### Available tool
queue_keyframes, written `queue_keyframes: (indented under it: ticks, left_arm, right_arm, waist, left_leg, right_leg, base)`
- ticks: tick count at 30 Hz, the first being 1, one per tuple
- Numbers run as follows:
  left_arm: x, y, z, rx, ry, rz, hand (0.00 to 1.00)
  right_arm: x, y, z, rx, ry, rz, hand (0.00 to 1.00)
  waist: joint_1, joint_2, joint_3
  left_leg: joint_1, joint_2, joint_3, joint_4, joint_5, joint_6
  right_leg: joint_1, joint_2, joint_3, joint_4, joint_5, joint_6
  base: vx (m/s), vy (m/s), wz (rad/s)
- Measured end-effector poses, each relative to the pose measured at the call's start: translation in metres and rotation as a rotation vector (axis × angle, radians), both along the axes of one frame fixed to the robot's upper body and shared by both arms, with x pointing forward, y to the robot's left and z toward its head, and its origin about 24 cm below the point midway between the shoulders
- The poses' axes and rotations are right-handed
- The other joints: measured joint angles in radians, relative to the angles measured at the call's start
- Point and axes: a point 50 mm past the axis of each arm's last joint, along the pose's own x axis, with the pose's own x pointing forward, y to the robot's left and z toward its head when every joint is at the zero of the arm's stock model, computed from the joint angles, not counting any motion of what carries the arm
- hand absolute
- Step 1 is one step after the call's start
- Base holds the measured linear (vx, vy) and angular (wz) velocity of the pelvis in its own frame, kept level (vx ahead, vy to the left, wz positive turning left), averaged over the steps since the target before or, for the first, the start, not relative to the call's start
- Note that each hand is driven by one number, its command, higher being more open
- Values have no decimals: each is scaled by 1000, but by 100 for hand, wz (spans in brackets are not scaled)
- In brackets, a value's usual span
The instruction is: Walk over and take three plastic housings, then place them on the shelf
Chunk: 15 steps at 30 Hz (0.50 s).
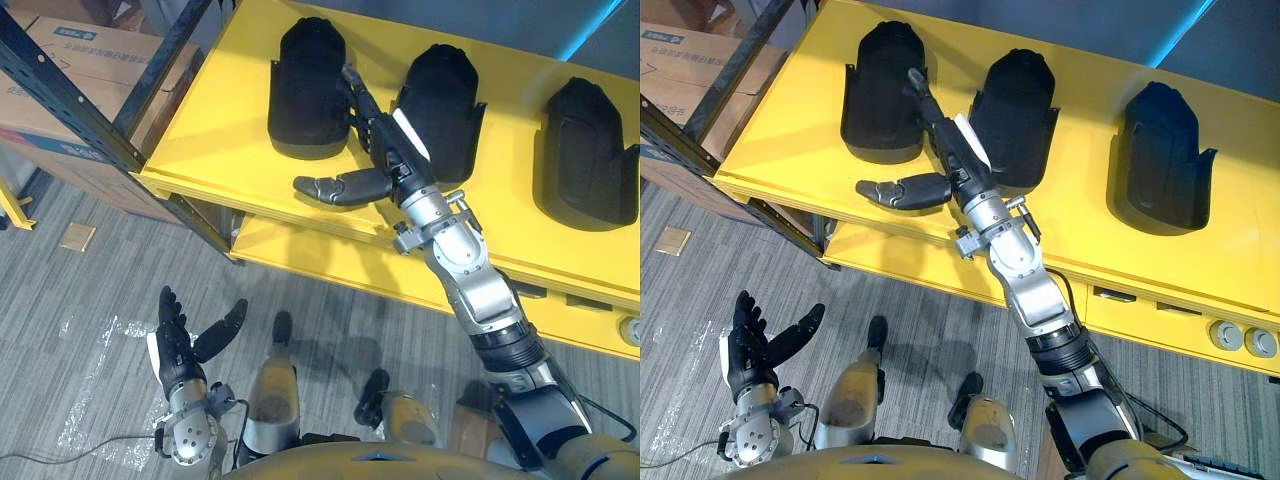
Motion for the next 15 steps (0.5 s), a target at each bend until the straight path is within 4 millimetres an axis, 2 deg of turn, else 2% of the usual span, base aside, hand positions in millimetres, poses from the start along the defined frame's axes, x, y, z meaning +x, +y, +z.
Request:
queue_keyframes:
  ticks: [10, 15]
  left_arm:
    - [1, 0, 0, 2, -2, -2, 100]
    - [2, -3, 0, -2, -2, -14, 100]
  right_arm:
    - [1, -2, 0, 10, 3, -36, 100]
    - [1, -5, 2, 32, -16, -71, 100]
  waist:
    - [-3, 0, 8]
    - [-2, 8, 15]
  left_leg:
    - [-15, 0, 1, 12, -2, -1]
    - [-16, 0, 1, 17, -4, -3]
  right_leg:
    - [-16, -2, 4, 11, -2, -2]
    - [-16, -3, 4, 14, -2, -2]
  base:
    - [0, 0, 0]
    - [0, 0, 0]
